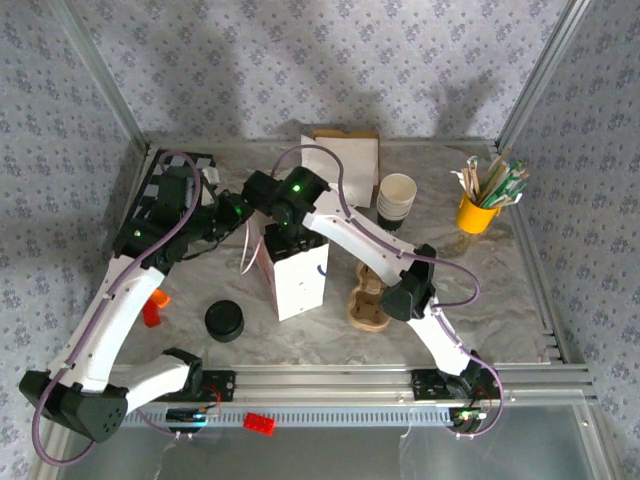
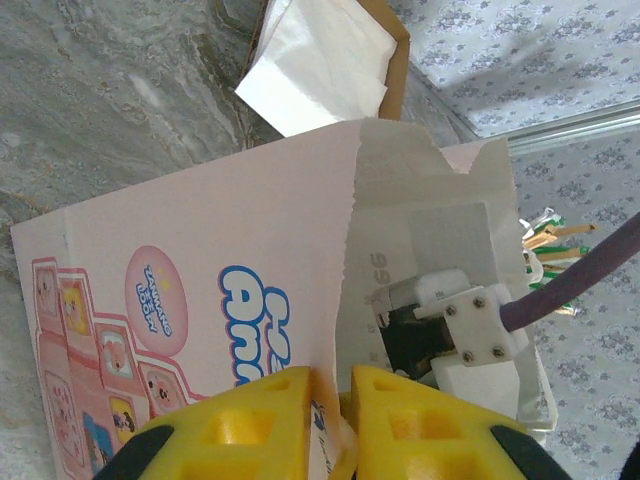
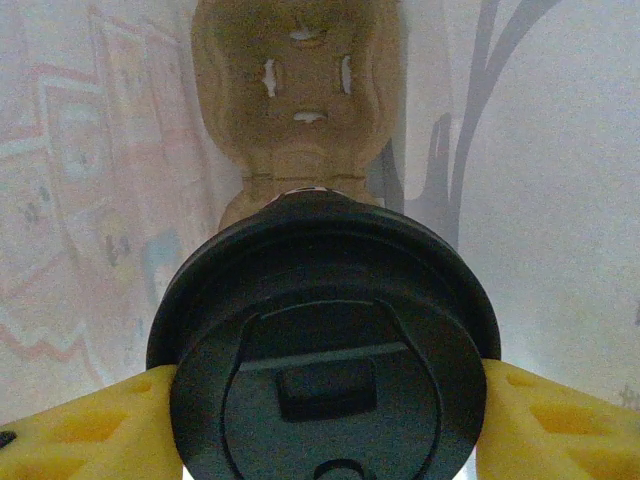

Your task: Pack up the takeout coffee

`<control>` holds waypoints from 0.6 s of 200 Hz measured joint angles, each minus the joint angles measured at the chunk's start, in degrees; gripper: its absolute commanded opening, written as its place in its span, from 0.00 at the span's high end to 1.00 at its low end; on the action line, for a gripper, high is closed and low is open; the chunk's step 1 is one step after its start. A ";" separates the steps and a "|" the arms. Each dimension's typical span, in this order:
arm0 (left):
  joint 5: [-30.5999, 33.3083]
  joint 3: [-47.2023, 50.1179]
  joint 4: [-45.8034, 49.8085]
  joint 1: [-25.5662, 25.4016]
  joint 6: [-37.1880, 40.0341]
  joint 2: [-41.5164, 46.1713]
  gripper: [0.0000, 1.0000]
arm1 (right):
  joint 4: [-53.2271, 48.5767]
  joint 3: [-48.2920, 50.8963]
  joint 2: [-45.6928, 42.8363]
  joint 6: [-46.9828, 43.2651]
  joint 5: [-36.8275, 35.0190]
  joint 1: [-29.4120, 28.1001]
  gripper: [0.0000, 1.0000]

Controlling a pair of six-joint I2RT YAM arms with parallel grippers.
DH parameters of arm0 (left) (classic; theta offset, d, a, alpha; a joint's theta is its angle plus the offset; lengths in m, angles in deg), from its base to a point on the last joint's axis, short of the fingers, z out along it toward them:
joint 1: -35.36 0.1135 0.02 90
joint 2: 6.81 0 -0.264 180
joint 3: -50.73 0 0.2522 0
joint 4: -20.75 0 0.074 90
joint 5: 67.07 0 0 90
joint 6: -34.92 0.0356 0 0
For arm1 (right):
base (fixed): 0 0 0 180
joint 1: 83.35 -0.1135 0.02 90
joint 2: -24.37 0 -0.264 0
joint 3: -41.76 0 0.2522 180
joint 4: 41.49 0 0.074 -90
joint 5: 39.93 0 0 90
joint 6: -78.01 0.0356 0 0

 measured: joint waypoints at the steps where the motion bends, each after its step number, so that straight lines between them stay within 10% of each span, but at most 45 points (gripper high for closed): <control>1: 0.00 0.00 0.00 0.00 0.00 0.00 0.83 | 0.00 0.02 -0.02 0.02 0.00 0.00 0.35; 120: 0.83 0.04 0.39 0.00 0.22 0.48 0.82 | 0.09 3.67 -1.16 0.00 -0.09 0.17 0.34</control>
